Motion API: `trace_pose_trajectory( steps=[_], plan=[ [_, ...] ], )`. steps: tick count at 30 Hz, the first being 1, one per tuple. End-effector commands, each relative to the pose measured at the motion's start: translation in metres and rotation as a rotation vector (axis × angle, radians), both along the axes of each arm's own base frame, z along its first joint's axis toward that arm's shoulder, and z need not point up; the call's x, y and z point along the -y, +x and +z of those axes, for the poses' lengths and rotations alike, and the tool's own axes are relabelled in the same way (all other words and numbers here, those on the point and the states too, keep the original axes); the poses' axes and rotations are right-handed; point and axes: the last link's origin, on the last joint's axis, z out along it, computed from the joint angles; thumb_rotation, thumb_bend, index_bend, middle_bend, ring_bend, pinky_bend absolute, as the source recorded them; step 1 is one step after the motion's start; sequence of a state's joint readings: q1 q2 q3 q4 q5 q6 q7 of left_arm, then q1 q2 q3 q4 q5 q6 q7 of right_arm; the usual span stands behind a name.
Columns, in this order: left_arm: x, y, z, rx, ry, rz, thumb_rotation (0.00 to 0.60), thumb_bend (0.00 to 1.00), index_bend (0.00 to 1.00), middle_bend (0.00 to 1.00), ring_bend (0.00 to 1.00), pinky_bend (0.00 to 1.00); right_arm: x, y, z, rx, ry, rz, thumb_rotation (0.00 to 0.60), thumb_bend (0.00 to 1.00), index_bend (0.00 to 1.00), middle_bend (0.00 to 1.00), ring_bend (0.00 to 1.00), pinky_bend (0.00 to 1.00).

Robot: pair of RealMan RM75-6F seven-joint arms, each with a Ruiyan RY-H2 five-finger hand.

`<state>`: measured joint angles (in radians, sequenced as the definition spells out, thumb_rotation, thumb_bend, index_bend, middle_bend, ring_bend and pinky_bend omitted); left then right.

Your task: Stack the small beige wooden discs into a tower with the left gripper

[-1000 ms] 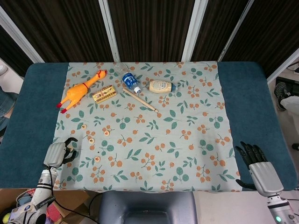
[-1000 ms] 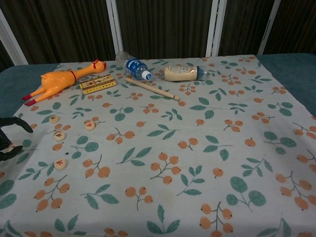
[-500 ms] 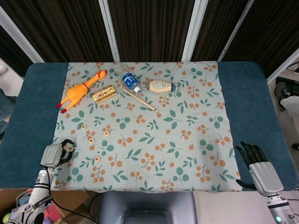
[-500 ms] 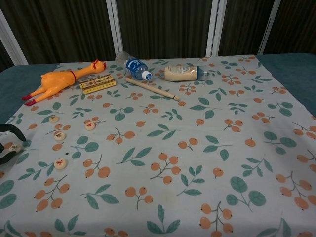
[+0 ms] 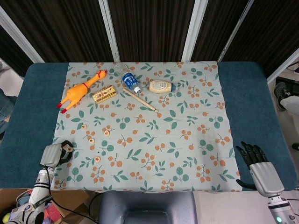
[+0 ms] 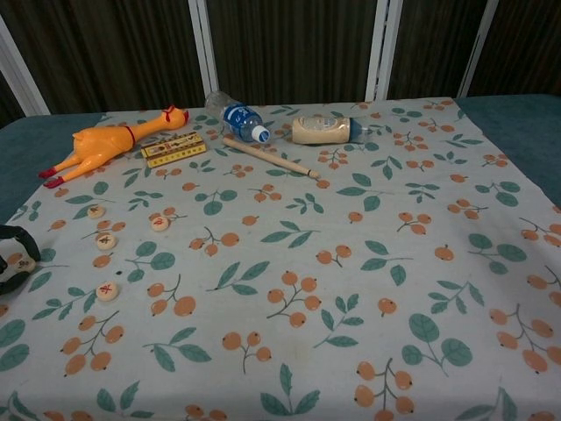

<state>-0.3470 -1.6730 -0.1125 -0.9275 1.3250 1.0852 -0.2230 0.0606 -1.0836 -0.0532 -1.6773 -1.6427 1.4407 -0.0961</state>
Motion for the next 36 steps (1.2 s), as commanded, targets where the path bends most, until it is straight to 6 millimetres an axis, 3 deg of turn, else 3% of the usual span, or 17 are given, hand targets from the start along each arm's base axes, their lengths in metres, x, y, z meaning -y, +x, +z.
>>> trace_pose_trajectory(
  steps=[1,6,12,19,25,36],
  plan=[
    [0.000,0.001,0.000,0.004,0.006,-0.002,0.600,0.43,0.52,1.00,1.00,1.00,0.000,0.000,0.000,-0.001,0.000,0.000,0.600,0.18,0.00,0.00,0.00,0.02],
    [0.005,0.012,0.003,0.047,0.024,-0.047,0.600,0.43,0.55,1.00,1.00,1.00,0.000,0.001,-0.001,-0.002,0.004,0.002,0.600,0.18,0.00,0.00,0.00,0.02],
    [0.022,0.049,0.001,0.145,-0.009,-0.141,0.600,0.44,0.55,1.00,1.00,1.00,-0.001,0.001,-0.004,-0.008,0.016,0.007,0.600,0.18,0.00,0.00,0.00,0.02],
    [0.037,0.088,-0.017,0.191,-0.052,-0.212,0.600,0.43,0.51,1.00,1.00,1.00,-0.003,0.002,-0.005,-0.010,0.028,0.014,0.600,0.18,0.00,0.00,0.00,0.02],
    [0.040,0.096,-0.031,0.174,-0.072,-0.217,0.600,0.43,0.50,1.00,1.00,1.00,-0.003,0.001,-0.004,-0.006,0.032,0.016,0.600,0.18,0.00,0.00,0.00,0.02],
    [0.037,0.089,-0.037,0.125,-0.063,-0.206,0.600,0.43,0.49,1.00,1.00,1.00,-0.002,0.001,-0.005,-0.009,0.036,0.015,0.600,0.18,0.00,0.00,0.00,0.03]
  ],
)
